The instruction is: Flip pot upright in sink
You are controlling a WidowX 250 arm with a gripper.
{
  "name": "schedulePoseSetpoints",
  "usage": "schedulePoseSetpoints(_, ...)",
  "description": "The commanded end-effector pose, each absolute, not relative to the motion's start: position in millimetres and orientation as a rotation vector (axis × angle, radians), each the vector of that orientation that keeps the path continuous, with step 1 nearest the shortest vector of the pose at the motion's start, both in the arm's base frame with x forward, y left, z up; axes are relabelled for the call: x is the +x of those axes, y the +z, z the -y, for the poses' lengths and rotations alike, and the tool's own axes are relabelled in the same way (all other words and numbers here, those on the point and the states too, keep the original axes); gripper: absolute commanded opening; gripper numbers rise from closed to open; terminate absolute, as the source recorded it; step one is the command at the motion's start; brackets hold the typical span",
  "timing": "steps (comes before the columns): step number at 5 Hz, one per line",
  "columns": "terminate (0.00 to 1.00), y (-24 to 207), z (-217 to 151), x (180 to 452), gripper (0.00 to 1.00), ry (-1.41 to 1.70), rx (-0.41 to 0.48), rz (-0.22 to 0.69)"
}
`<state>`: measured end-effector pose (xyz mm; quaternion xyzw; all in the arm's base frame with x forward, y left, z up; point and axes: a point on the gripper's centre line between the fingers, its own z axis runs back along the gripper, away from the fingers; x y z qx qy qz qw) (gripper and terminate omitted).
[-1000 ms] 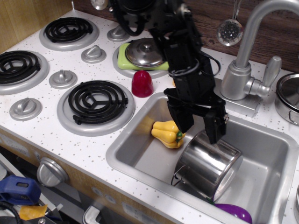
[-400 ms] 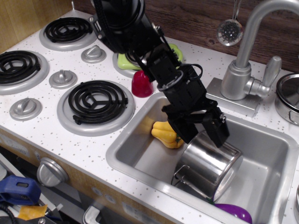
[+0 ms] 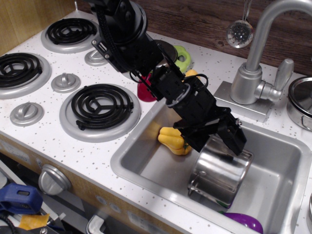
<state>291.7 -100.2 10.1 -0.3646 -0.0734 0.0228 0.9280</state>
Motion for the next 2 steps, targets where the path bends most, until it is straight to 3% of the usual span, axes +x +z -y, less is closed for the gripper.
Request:
schedulePoseSetpoints(1,0.00,15.1,104.3,295.0,0.00,0.034,-0.799,0.217)
schedulePoseSetpoints(2,0.00,15.2,105.2,294.8,0.00,0.043,-0.808,0.224)
